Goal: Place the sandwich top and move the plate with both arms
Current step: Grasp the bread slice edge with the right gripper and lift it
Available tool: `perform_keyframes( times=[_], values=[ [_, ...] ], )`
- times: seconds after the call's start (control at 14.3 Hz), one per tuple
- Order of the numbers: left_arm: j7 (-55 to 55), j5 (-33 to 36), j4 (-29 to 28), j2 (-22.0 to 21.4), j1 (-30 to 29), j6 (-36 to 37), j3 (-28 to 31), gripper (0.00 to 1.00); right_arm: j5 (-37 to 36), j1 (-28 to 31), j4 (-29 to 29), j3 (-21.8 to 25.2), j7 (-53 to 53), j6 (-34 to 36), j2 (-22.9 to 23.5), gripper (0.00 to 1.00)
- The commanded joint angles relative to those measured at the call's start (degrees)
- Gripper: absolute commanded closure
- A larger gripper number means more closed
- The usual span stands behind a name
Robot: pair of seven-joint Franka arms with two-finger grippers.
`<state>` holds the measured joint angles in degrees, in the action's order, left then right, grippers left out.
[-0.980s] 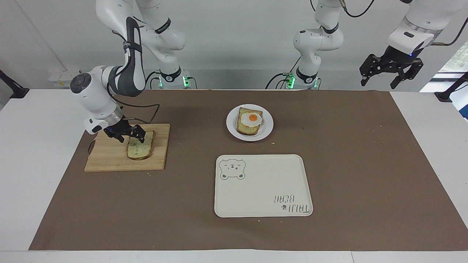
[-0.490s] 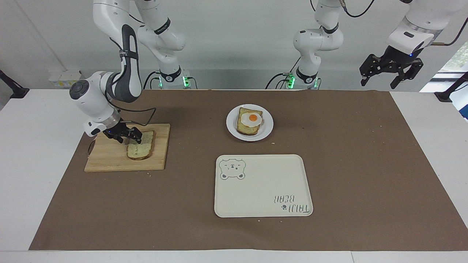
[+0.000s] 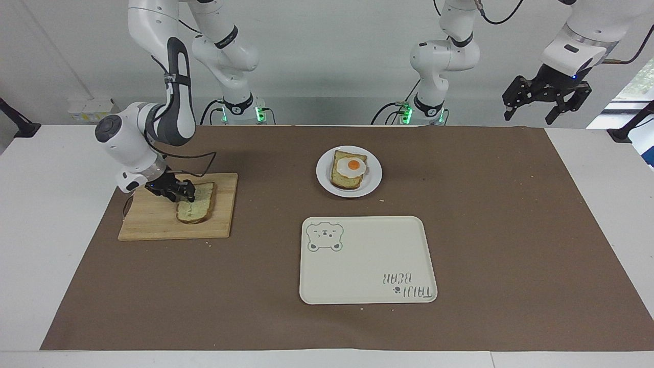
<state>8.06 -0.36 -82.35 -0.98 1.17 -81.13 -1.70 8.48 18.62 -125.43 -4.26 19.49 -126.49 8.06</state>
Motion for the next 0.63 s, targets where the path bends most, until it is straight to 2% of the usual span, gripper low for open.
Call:
perform_keyframes(
  times=[0.0,0.28,0.56],
  values=[
    [-0.5,0.5,-0.4,-0.8,-0.1,0.7,-0.1,0.00,2.4,1.2,3.7,-0.5,2.7,6.1,0.8,1.00],
    [-0.5,0.5,-0.4,-0.8,-0.1,0.7,-0.1,0.00,8.7,0.5,8.4,-0.7,4.0,13.7,0.8,1.00],
    [-0.5,0.5,-0.4,-0.8,-0.1,0.7,-0.1,0.00,20.2,0.0,8.5,-1.4,3.9,15.4,0.6,1.00]
  ],
)
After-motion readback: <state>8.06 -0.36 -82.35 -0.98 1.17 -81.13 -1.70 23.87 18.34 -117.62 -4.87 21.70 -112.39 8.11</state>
